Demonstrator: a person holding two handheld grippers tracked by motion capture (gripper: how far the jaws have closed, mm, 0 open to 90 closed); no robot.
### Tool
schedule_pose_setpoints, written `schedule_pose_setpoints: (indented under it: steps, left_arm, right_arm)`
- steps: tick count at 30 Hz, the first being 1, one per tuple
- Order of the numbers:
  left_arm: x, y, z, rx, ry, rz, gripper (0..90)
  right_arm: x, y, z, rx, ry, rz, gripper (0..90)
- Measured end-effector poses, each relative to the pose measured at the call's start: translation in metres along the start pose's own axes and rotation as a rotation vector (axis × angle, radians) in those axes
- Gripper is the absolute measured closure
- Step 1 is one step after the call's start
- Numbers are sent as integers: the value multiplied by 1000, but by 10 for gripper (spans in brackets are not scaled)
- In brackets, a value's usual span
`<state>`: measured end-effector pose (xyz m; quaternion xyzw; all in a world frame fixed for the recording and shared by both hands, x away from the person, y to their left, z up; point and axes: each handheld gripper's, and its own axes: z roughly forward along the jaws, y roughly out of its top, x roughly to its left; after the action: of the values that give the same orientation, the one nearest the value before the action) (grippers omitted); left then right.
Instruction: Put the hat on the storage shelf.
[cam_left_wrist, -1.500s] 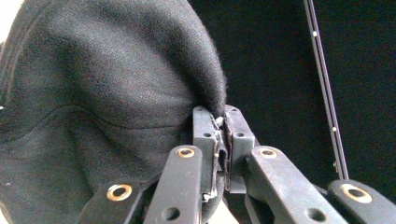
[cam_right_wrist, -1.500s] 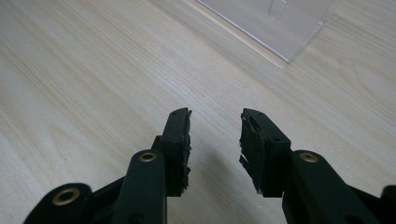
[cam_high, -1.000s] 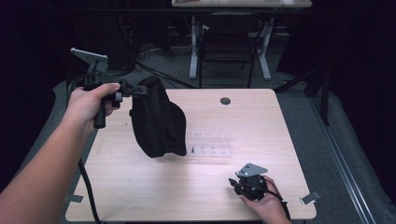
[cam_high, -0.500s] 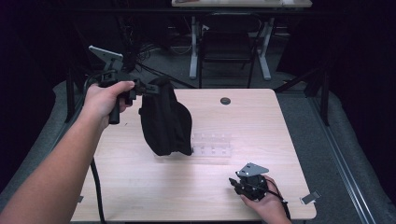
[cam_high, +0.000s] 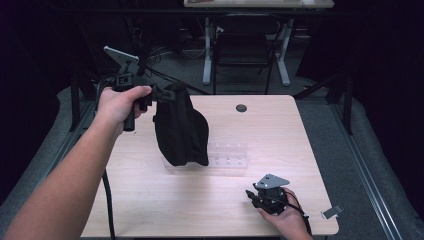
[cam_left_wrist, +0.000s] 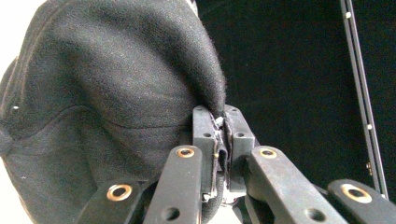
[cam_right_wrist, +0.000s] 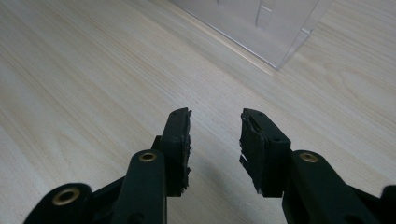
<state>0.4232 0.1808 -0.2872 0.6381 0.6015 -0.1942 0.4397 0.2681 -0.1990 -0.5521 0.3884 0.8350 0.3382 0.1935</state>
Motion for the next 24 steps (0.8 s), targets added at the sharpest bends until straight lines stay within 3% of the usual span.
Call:
schedule_pose_setpoints:
  steps: [5, 18, 20, 24]
  left_arm:
    - [-3, 1, 2, 8, 32, 15, 860]
    - [-8, 2, 0, 7, 60, 28, 860]
    - [-9, 2, 6, 17, 97, 37, 859]
    - [-10, 3, 12, 11, 83, 35, 859]
  right_arm:
    - [0, 0, 0, 4, 0, 0, 622]
    - [2, 0, 0, -7, 5, 4, 622]
    - [3, 1, 0, -7, 11, 6, 622]
    - [3, 1, 0, -9, 6, 4, 622]
